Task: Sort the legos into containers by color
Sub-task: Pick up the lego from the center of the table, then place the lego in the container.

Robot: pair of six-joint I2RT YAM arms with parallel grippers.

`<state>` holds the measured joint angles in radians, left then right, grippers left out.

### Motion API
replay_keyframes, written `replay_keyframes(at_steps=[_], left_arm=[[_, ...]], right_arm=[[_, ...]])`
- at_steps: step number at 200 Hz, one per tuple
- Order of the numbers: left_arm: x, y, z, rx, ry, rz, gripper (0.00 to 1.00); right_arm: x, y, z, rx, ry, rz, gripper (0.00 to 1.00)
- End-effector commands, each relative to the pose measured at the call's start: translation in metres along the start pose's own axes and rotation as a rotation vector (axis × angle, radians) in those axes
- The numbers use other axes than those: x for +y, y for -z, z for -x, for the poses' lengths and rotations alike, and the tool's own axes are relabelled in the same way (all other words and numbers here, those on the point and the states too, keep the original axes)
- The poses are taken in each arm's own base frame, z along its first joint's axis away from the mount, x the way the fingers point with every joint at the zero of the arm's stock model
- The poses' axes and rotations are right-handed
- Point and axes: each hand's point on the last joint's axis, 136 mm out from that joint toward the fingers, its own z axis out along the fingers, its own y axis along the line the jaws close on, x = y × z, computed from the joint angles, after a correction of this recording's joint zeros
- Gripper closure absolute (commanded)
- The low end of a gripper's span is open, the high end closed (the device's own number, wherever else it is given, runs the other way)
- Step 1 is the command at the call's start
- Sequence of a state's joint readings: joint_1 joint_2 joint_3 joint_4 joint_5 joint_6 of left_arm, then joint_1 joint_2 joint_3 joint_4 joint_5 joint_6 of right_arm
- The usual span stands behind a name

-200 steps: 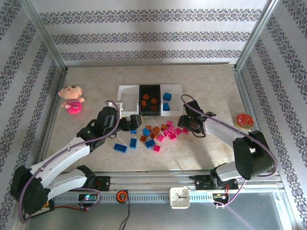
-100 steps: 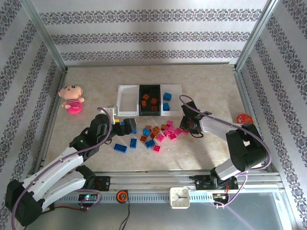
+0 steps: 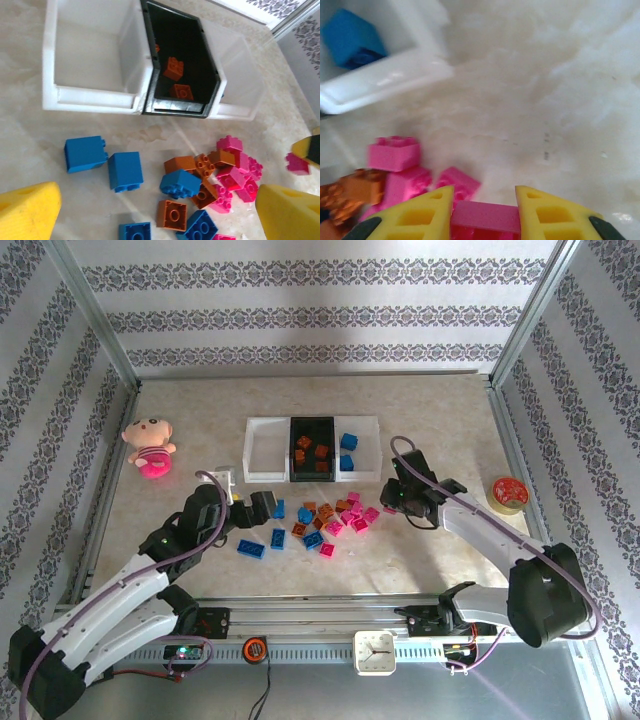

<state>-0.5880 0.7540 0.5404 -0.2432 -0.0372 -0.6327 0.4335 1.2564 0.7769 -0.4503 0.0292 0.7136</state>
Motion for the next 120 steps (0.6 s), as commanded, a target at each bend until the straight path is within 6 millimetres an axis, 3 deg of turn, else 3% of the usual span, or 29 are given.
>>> replay_keyframes(at_steps=[1, 27, 46, 63, 90, 120], left_arm=[[0.021, 0.006, -0.016, 0.035, -0.026, 0.079, 0.01], [0.029, 0.012, -0.022, 0.038, -0.011, 0.100, 0.01], [0.033, 0.018, -0.024, 0.040, -0.007, 0.112, 0.01], [0.036, 0.023, -0.027, 0.041, -0.004, 0.115, 0.01], [0.040, 0.030, -0.033, 0.050, 0.002, 0.113, 0.01], [0.039, 0.032, -0.037, 0.055, 0.028, 0.089, 0.01]], right_arm=[[0.068, 0.022, 0.016, -0.023, 0.146, 0.149, 0.76], [0.158, 0.020, 0.020, -0.013, 0.310, 0.278, 0.77], [0.218, 0.005, 0.018, 0.012, 0.405, 0.346, 0.78], [0.258, -0.013, 0.019, 0.023, 0.454, 0.386, 0.78], [0.302, -0.053, 0.025, 0.038, 0.474, 0.408, 0.78], [0.323, -0.094, 0.031, 0.045, 0.474, 0.383, 0.75]])
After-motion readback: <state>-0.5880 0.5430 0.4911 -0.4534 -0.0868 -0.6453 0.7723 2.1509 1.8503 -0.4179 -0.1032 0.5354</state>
